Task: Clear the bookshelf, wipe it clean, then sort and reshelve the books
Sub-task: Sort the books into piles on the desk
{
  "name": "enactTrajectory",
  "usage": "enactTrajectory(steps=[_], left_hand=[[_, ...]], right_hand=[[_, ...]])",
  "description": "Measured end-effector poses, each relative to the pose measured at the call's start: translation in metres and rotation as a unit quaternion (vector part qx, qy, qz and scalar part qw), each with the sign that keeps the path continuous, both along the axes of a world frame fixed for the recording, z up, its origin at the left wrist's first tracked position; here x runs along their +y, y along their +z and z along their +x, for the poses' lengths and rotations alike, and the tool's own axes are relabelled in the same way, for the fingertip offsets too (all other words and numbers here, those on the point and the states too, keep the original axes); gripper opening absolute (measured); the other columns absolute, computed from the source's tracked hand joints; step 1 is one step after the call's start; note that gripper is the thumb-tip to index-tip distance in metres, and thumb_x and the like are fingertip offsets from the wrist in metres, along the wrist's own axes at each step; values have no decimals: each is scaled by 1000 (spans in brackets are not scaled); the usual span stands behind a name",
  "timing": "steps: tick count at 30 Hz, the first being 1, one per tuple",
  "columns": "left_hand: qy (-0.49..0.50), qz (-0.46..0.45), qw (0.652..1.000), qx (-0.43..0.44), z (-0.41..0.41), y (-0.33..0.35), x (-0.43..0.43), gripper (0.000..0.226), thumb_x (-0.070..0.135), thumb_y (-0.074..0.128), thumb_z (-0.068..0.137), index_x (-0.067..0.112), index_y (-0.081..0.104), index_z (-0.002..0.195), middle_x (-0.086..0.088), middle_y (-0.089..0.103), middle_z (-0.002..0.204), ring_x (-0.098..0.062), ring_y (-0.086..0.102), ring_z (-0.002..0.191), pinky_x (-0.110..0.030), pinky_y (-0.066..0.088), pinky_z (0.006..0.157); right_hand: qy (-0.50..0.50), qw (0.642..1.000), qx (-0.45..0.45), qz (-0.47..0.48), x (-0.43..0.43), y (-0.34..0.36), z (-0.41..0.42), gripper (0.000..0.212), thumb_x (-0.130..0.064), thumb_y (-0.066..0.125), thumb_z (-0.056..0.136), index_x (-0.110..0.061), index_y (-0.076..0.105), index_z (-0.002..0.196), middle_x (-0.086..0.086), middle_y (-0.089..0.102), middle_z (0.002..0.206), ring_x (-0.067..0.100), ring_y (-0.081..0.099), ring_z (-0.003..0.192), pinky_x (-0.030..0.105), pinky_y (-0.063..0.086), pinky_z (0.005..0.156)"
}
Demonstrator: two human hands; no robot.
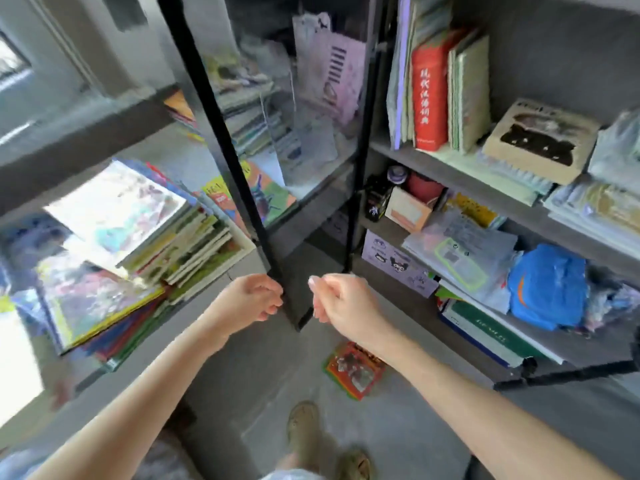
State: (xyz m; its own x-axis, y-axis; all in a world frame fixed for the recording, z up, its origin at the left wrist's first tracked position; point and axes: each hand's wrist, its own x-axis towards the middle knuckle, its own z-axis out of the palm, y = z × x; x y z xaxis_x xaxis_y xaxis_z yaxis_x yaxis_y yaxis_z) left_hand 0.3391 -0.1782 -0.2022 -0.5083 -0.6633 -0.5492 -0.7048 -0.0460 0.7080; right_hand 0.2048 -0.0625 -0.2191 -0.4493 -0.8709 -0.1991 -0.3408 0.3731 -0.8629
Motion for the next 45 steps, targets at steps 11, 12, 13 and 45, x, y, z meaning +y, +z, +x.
enactTrajectory(steps=[11,12,13,45], left_hand=[[212,-74,964,144,107,114,-74,10,8,55,95,9,62,88,-13,67,83,-18,61,66,-24,52,62],[226,-76,959,154,114,120,-84,12,8,54,96,10,62,87,-14,67,84,-20,61,69,-27,51,66],[237,-79,955,159,120,125,-94,12,8,54,96,10,62,87,-14,67,85,-22,61,71,-28,50,67],[262,-67,953,133,146,104,-448,9,10,56,95,10,64,94,-10,71,89,-26,68,87,-29,55,72]], right_hand=[[133,984,44,-113,-83,129,71,34,-26,50,98,-2,62,79,15,67,72,29,64,68,46,52,73],[138,983,49,-111,-94,133,76,33,-26,50,98,-2,63,80,14,67,73,29,64,69,46,52,73],[139,983,53,-111,-105,135,81,32,-26,51,97,-2,63,80,13,67,74,28,64,70,47,52,74],[-385,878,-278,61,-561,20,-68,57,-48,73,79,2,56,100,13,63,79,23,60,56,34,54,54]])
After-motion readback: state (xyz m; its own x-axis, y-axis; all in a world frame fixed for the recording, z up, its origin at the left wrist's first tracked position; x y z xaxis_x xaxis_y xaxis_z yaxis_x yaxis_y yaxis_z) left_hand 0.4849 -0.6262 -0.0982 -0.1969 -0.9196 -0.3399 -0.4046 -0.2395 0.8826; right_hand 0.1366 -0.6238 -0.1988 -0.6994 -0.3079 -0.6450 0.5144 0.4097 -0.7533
